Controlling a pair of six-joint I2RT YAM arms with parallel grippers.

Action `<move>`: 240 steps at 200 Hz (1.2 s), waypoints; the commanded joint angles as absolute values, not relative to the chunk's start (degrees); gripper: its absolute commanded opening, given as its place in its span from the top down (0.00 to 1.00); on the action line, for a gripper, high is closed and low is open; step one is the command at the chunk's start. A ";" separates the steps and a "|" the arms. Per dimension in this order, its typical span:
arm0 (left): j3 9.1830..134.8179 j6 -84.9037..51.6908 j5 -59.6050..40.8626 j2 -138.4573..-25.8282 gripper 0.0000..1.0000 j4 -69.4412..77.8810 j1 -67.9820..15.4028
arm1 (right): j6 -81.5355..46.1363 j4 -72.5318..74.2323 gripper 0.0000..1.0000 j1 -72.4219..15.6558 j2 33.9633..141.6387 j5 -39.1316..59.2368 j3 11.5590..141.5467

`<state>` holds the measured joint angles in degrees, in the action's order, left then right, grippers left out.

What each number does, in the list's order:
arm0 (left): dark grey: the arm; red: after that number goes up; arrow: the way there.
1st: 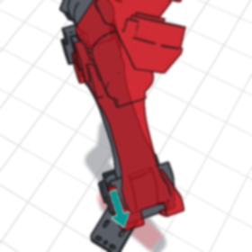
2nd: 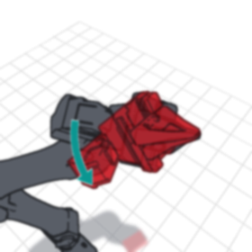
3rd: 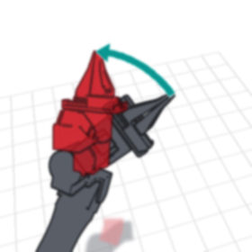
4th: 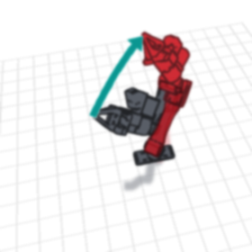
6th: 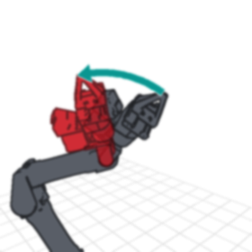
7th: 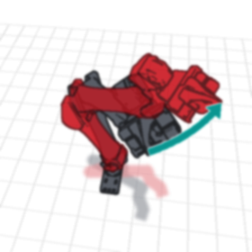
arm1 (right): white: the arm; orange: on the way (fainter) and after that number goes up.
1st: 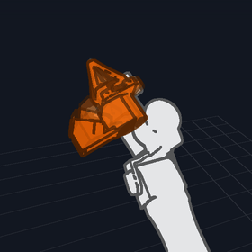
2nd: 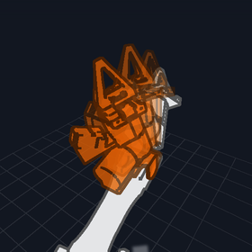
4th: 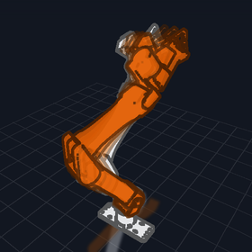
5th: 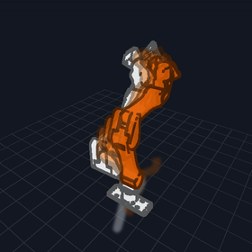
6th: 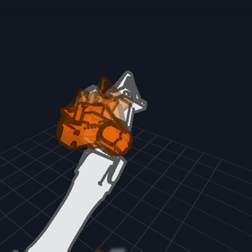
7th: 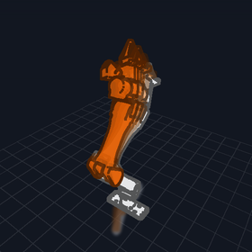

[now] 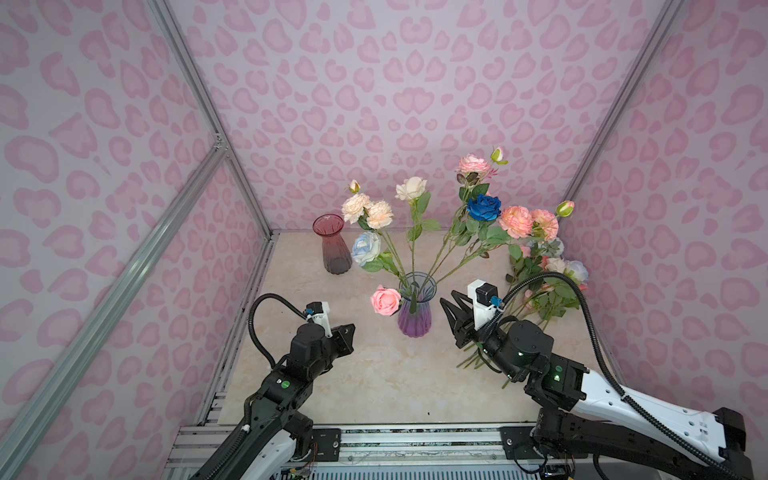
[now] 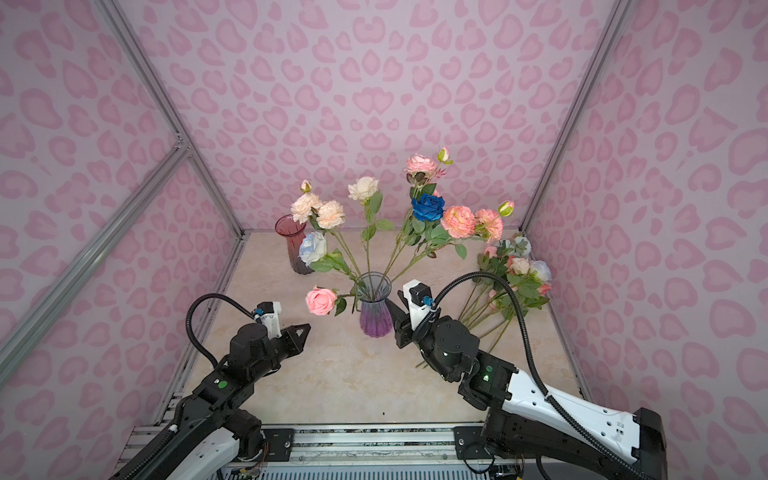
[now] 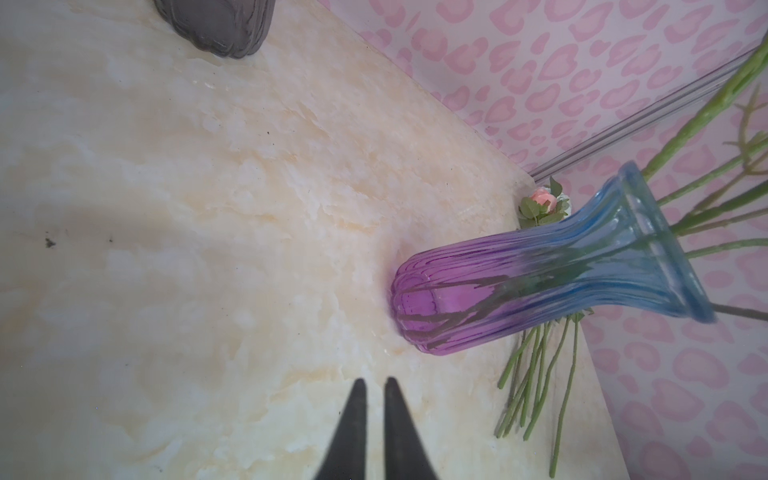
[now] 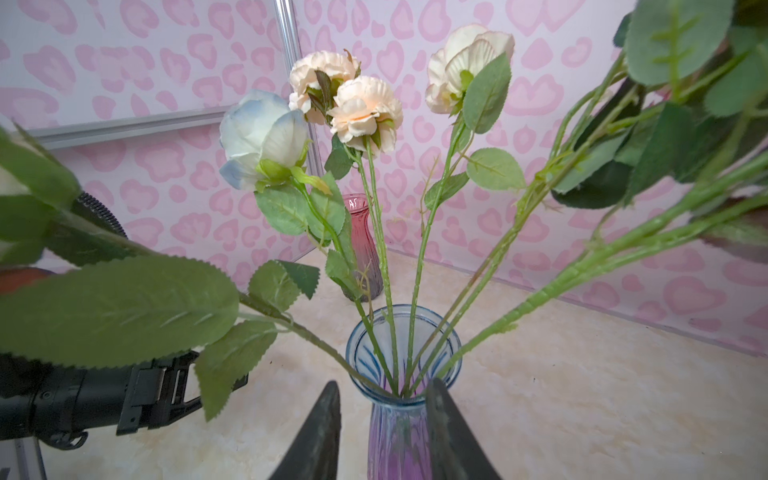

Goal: Arrange the flowers into the vase

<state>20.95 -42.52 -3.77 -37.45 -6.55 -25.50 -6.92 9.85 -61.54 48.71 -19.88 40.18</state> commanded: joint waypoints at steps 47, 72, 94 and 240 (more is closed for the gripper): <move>14.62 -44.68 -4.82 -39.54 0.96 2.26 -33.50 | -10.79 1.17 0.70 -62.49 43.48 -23.65 35.97; 14.74 -43.34 -6.23 -42.03 0.96 5.97 -34.22 | -11.27 3.22 0.71 -62.42 41.99 -25.52 32.45; 14.78 -43.72 -7.01 -47.51 0.96 12.06 -35.55 | -13.25 2.85 0.71 -60.88 40.78 -28.99 30.32; 21.68 -45.13 -5.15 -80.75 0.96 35.19 -48.91 | -27.88 -0.42 0.56 -35.04 34.20 -12.25 22.94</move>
<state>21.02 -44.60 -6.50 -79.09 30.09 -48.38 -27.07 0.19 -35.75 35.53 -12.40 23.03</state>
